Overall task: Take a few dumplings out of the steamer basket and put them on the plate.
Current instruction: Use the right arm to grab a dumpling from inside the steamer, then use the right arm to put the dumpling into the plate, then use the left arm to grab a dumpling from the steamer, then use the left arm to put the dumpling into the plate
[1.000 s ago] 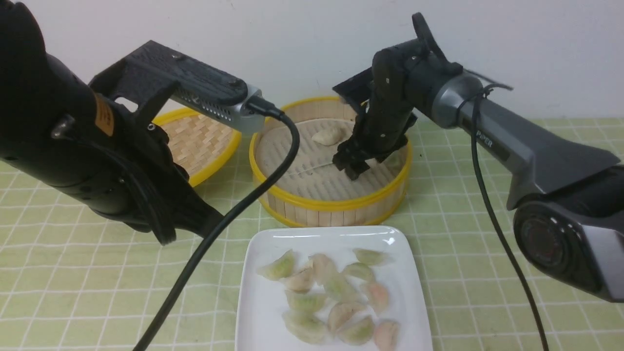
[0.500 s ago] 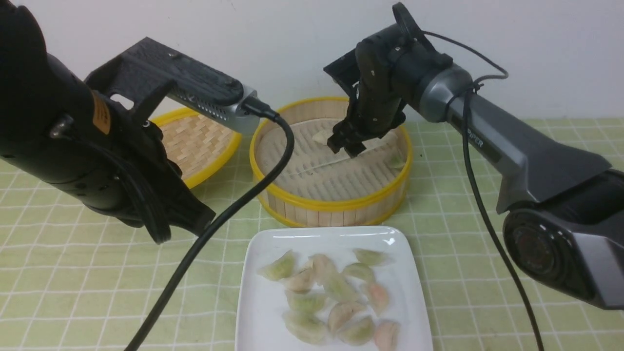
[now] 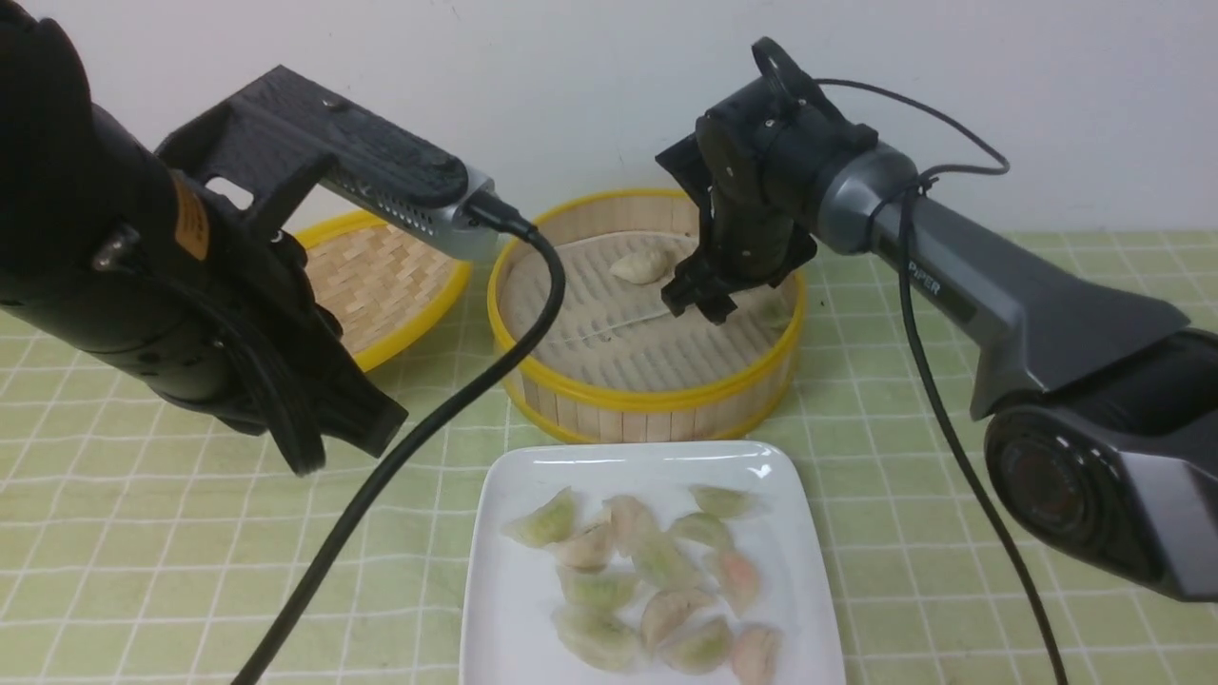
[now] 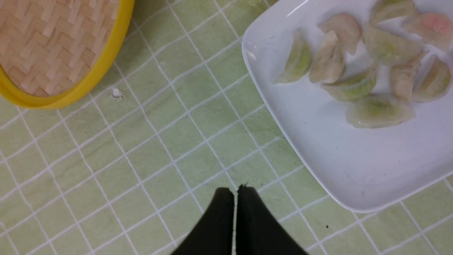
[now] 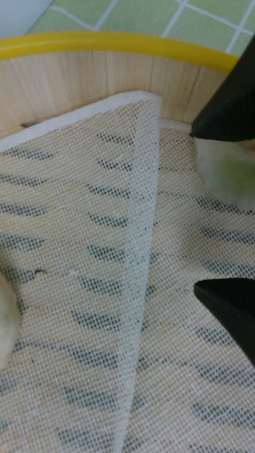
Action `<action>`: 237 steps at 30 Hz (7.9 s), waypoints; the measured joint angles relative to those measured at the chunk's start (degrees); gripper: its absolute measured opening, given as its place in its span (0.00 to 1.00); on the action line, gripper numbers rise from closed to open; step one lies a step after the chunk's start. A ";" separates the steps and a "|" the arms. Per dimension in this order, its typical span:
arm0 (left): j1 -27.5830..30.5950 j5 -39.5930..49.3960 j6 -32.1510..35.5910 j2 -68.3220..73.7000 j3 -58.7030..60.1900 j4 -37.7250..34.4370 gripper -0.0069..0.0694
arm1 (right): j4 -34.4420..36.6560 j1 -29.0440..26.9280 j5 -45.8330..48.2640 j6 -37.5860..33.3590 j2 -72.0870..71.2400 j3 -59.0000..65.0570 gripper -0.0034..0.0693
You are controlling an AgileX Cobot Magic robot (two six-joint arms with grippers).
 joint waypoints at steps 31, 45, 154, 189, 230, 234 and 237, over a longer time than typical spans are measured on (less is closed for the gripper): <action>0.00 0.15 0.00 0.00 0.00 1.78 0.08 | 5.02 -2.86 -1.42 -3.81 1.60 0.20 0.33; 0.00 0.15 0.00 0.00 0.00 1.82 0.08 | 13.92 -2.32 -0.01 -5.71 -0.87 -6.39 0.10; 2.17 -8.07 -4.42 3.73 -5.10 1.61 0.08 | 26.93 -6.00 0.72 -6.28 -2.95 -14.18 0.68; 7.77 -31.13 35.95 65.50 -53.39 -23.75 0.62 | 28.40 -6.25 0.61 -7.03 -64.10 56.47 0.03; 9.55 -22.00 38.57 58.54 -53.74 -18.61 0.17 | 41.17 -6.25 0.61 -10.91 -64.10 56.47 0.03; 10.37 -15.63 35.94 54.75 -53.74 -18.66 0.17 | 41.60 -6.25 0.61 -11.32 -64.10 56.47 0.03; 10.74 -8.33 33.75 51.96 -53.74 -19.34 0.17 | 42.31 -6.25 0.61 -11.50 -64.10 56.47 0.03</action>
